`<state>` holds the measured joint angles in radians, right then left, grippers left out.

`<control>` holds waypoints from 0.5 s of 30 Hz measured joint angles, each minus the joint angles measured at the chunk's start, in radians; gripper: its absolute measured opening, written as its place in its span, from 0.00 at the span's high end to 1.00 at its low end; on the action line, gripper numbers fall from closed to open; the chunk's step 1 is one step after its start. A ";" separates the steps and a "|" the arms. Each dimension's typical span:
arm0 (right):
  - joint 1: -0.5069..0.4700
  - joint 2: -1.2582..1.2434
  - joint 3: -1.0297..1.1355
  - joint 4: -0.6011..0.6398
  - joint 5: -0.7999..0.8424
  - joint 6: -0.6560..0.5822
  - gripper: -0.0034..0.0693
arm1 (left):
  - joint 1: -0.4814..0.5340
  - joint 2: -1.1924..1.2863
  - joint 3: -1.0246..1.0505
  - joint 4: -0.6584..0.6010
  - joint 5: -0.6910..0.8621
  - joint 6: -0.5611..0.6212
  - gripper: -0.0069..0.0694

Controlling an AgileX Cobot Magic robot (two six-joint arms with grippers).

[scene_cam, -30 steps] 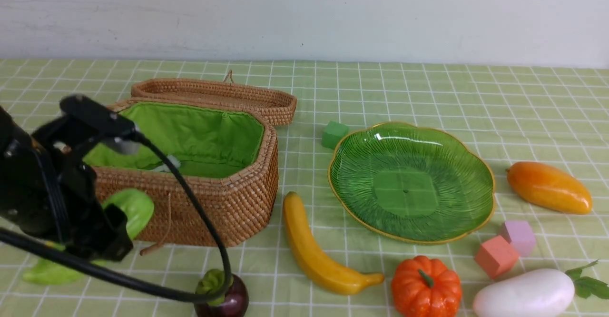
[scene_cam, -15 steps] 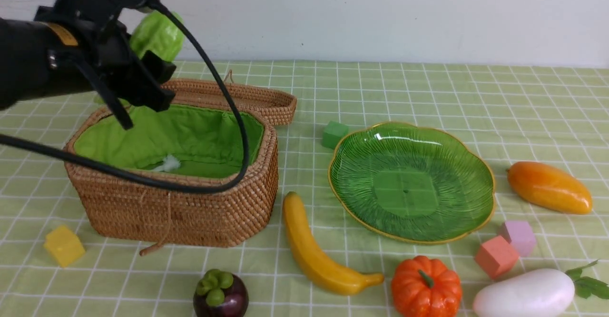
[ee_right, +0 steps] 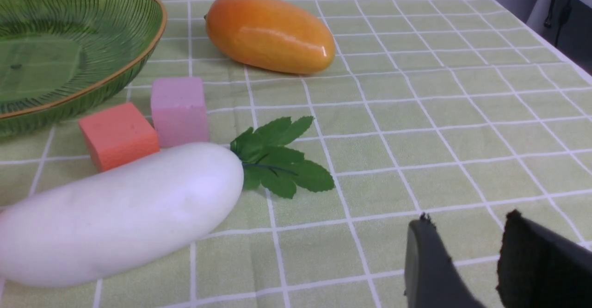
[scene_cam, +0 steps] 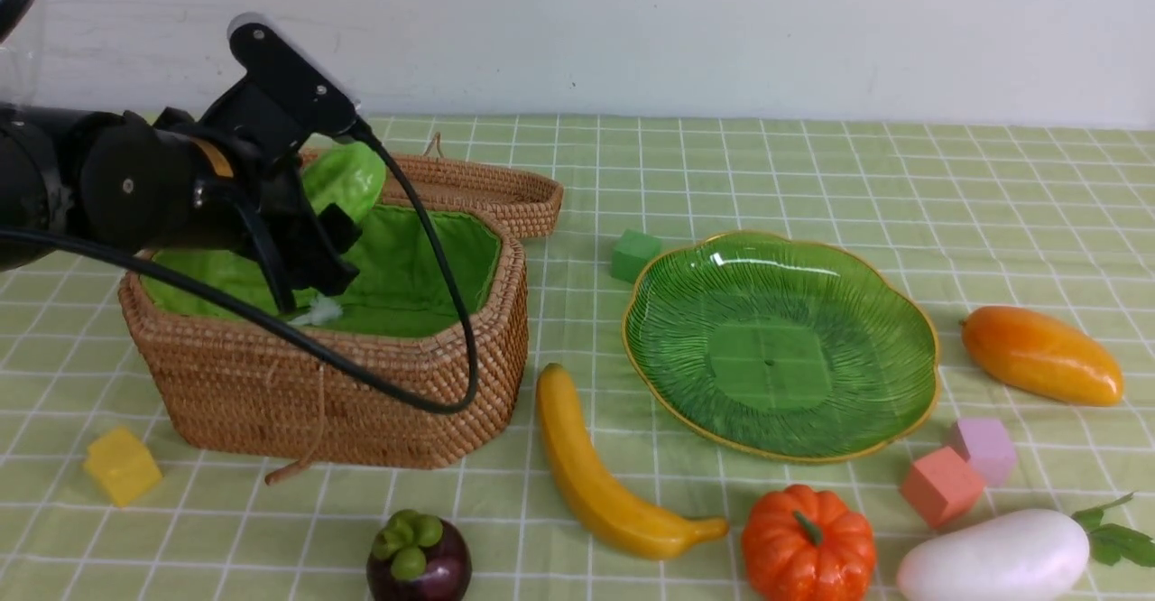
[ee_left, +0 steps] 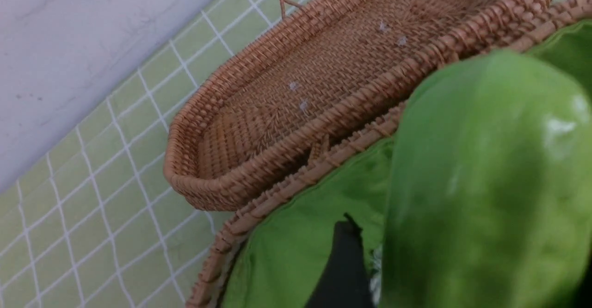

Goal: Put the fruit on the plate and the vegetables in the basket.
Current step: Take a chayote with your left arm and place it on the basket on the left, then grab a mangosteen with your left arm and put it on the plate on the right

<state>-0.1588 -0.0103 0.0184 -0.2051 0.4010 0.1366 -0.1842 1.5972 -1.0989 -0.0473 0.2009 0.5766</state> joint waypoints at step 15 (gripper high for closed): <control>0.000 0.000 0.000 0.000 0.000 0.000 0.62 | 0.000 -0.305 0.000 -0.284 0.491 -0.042 0.25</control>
<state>-0.1588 -0.0103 0.0184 -0.2051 0.4010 0.1366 -0.1842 1.2921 -1.0989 -0.3311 0.6924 0.5343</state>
